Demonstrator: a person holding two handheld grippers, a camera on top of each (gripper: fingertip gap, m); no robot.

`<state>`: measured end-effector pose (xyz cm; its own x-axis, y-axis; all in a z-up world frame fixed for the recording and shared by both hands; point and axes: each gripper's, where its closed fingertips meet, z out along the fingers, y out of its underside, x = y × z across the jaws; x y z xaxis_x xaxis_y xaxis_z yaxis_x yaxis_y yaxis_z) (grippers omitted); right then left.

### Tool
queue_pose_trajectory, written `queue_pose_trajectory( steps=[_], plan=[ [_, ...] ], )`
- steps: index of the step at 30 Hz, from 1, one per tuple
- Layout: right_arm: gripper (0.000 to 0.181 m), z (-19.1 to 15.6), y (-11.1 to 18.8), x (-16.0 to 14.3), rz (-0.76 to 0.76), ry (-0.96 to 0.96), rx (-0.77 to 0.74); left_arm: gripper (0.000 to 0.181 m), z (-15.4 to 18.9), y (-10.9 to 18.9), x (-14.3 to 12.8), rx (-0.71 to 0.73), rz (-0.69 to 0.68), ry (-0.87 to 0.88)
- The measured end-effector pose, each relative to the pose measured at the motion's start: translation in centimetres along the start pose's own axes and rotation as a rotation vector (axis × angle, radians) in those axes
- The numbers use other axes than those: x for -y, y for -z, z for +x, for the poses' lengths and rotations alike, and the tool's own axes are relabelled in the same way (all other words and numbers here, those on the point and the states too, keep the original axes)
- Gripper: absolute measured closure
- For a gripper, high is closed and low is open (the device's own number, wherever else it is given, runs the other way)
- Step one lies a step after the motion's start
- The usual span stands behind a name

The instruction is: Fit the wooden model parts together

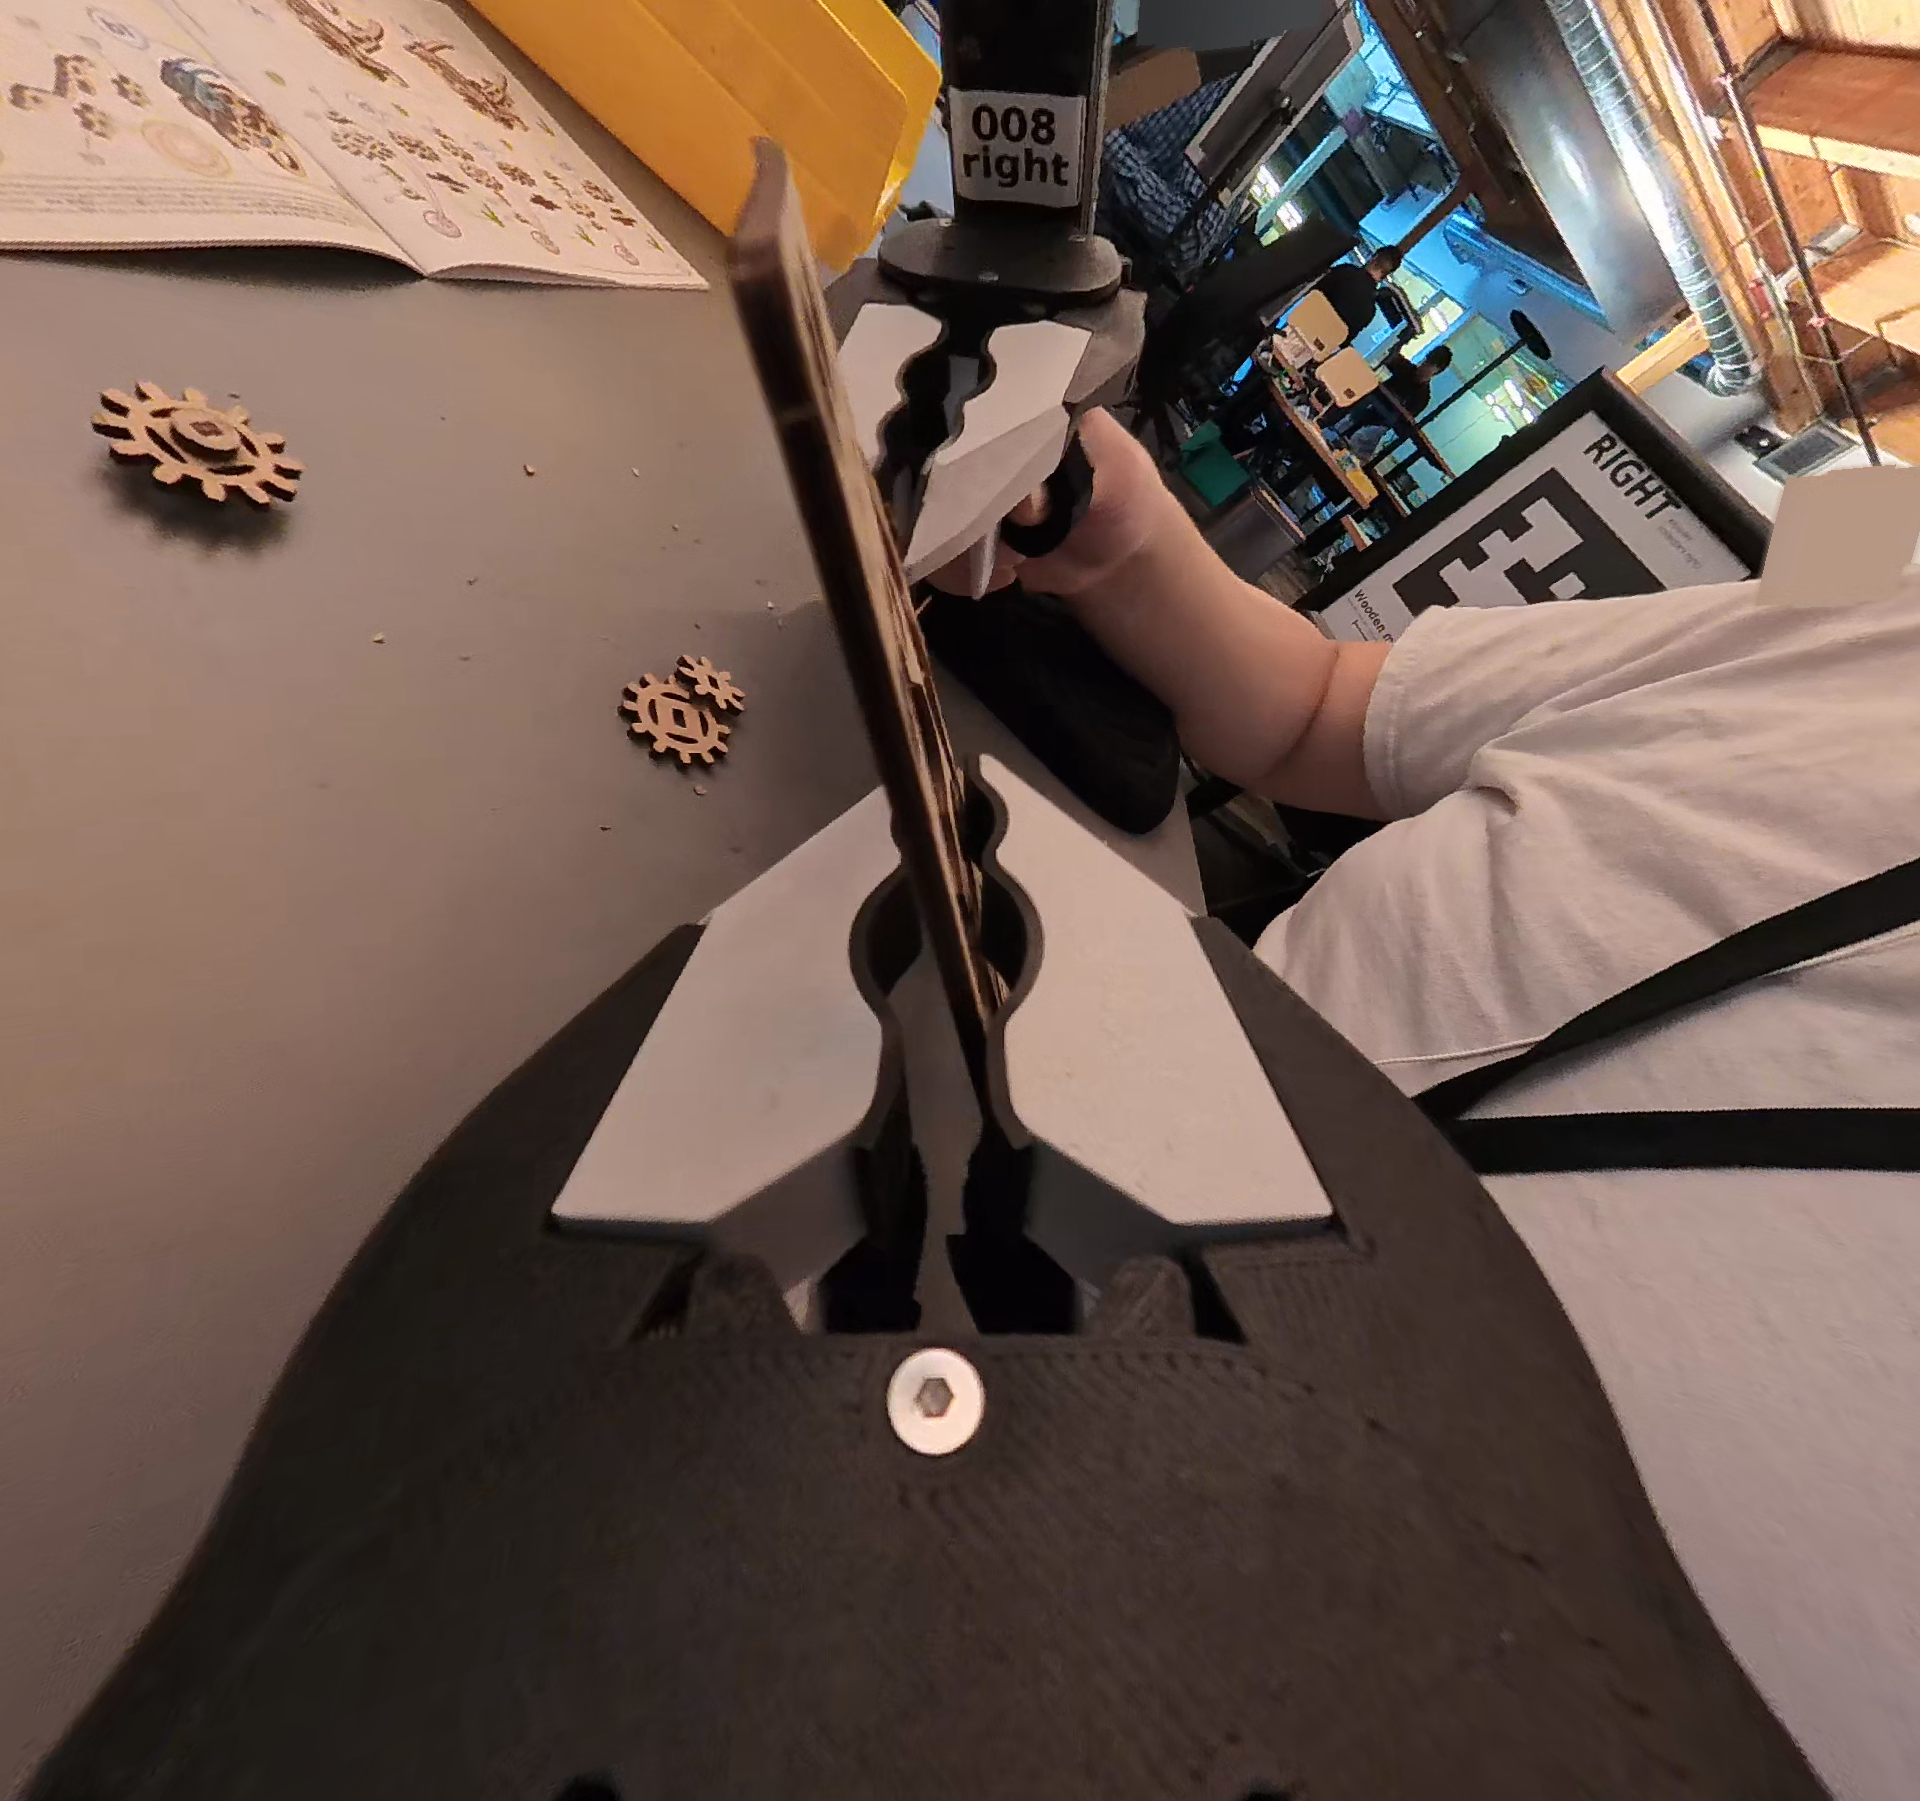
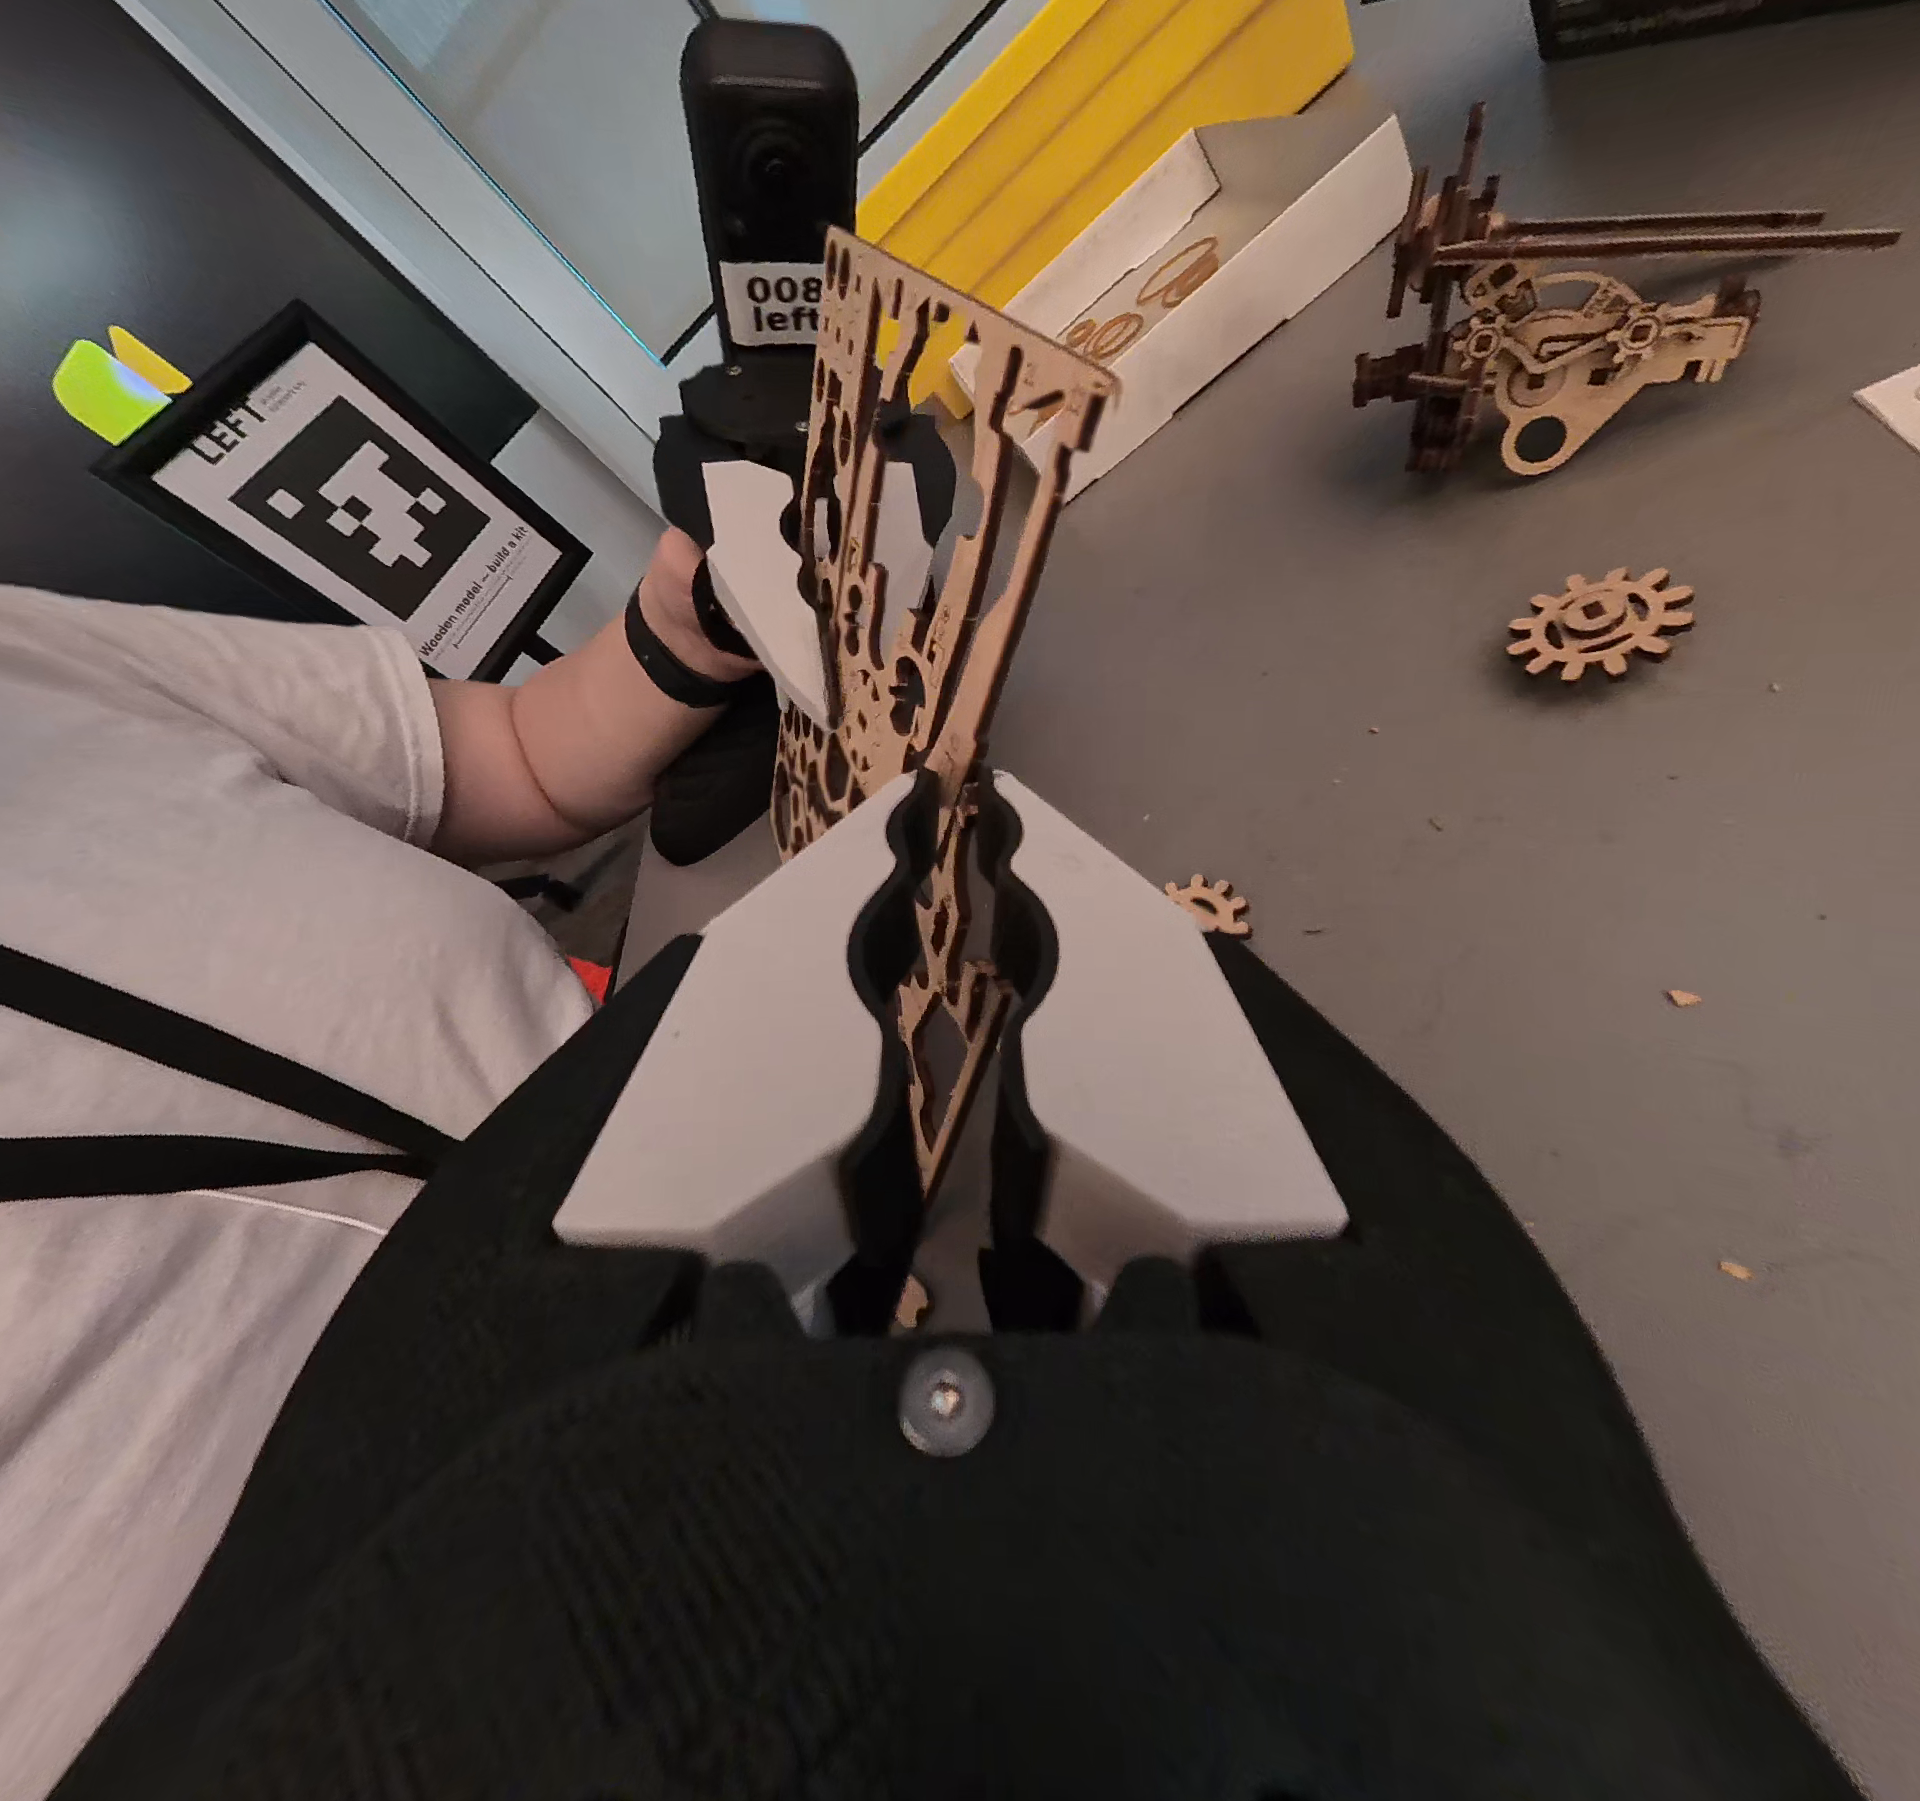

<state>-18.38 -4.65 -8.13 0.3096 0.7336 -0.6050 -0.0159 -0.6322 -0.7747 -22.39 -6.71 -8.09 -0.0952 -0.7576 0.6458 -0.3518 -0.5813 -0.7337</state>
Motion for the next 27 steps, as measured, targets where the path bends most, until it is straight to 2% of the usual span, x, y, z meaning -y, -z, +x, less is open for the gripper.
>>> queue_pose_trajectory(
  steps=[7,11,14,16,18,27],
  plan=[
    [0.176,0.6,-0.2,-0.5,-0.02,0.068,-0.145,0.179,-0.1,-0.3,-0.6,0.046,0.002,-0.022],
    [0.176,0.4,-0.2,-0.3,-0.007,0.093,-0.154,0.18,-0.2,-0.1,-0.6,0.06,-0.01,-0.05],
    [0.18,-1.2,0.2,0.6,0.04,0.12,-0.034,0.181,-0.3,0.2,-0.3,0.034,0.006,-0.014],
    [0.181,-1.6,0.3,0.9,0.049,0.05,0.038,0.181,-0.1,0.2,-0.1,-0.009,0.019,0.031],
    [0.181,-0.6,0.4,0.7,0.036,0.031,0.01,0.181,-0.8,0.4,-0.2,0.035,0.015,0.017],
    [0.179,-0.7,0.2,0.6,-0.024,0.063,-0.003,0.181,-0.8,0.4,-0.3,0.012,0.009,0.03]
  ],
)
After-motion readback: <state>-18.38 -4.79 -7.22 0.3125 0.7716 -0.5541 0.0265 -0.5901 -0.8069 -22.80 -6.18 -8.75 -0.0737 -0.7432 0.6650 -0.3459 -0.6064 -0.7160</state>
